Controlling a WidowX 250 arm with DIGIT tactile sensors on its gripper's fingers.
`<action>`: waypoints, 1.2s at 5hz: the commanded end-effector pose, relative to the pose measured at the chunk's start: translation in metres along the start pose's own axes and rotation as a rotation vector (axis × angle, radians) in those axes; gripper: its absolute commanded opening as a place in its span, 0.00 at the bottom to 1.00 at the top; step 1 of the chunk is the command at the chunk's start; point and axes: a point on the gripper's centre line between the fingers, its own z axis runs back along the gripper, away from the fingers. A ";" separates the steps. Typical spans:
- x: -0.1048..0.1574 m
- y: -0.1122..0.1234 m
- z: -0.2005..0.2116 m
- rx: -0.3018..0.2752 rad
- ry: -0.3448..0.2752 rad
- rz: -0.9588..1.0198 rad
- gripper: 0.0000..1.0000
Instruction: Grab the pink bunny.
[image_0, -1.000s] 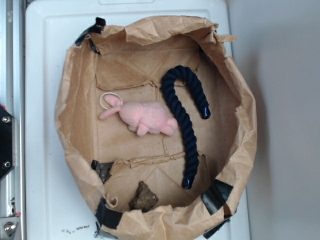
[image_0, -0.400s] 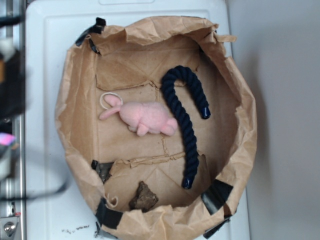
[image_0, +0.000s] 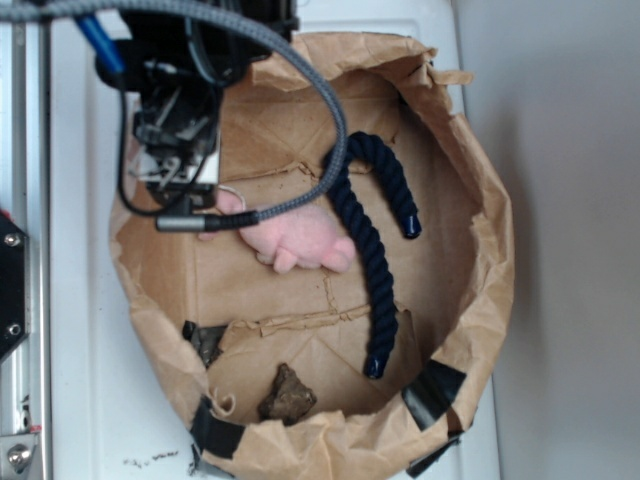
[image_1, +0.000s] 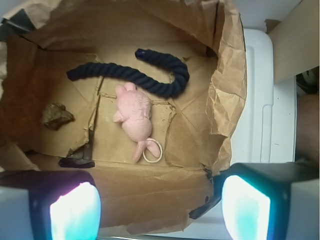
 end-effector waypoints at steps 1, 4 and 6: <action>0.003 0.005 0.014 0.022 -0.048 0.010 1.00; 0.003 -0.029 -0.009 -0.024 -0.037 -0.007 1.00; 0.020 -0.036 -0.034 -0.024 -0.082 0.024 1.00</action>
